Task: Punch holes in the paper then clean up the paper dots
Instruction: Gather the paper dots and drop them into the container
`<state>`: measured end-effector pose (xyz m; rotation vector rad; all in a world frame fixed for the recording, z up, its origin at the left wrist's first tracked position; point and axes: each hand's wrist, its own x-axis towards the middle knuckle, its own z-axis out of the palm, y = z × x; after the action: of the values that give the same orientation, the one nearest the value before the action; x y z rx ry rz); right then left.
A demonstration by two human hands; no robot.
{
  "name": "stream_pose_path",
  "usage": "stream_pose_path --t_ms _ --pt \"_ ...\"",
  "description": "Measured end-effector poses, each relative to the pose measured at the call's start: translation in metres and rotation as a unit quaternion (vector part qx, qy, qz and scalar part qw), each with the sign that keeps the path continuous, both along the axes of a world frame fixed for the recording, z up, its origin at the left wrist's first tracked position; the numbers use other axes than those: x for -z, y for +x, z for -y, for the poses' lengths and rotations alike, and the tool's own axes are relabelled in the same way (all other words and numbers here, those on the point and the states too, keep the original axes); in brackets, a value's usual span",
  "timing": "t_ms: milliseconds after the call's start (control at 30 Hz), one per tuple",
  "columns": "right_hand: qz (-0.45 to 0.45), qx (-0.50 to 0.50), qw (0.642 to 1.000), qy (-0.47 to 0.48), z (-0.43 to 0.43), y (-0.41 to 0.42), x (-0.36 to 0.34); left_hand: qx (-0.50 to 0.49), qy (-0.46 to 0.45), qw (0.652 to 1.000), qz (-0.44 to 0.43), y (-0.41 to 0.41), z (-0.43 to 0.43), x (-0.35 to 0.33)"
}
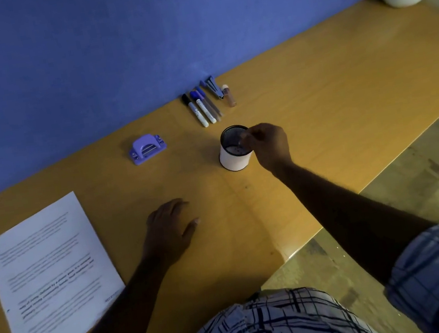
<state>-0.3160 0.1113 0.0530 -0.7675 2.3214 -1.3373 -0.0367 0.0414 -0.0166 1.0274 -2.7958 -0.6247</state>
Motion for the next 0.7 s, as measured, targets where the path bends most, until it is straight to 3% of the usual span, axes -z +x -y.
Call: stream_pose_path --t_ms 200,533,700 --pt "-0.063 -0.051 0.995 0.055 0.006 -0.021 0.002 -0.004 0.003 1.000 -0.009 -0.010 0.002 -0.001" --pt "-0.232 -0.134 0.963 -0.012 -0.013 0.014 0.008 -0.029 0.013 0.999 0.016 0.024 0.010 0.007" --pt "-0.239 -0.192 0.952 0.006 -0.020 0.048 0.026 -0.033 0.020 0.998 0.045 0.041 0.010 0.007"
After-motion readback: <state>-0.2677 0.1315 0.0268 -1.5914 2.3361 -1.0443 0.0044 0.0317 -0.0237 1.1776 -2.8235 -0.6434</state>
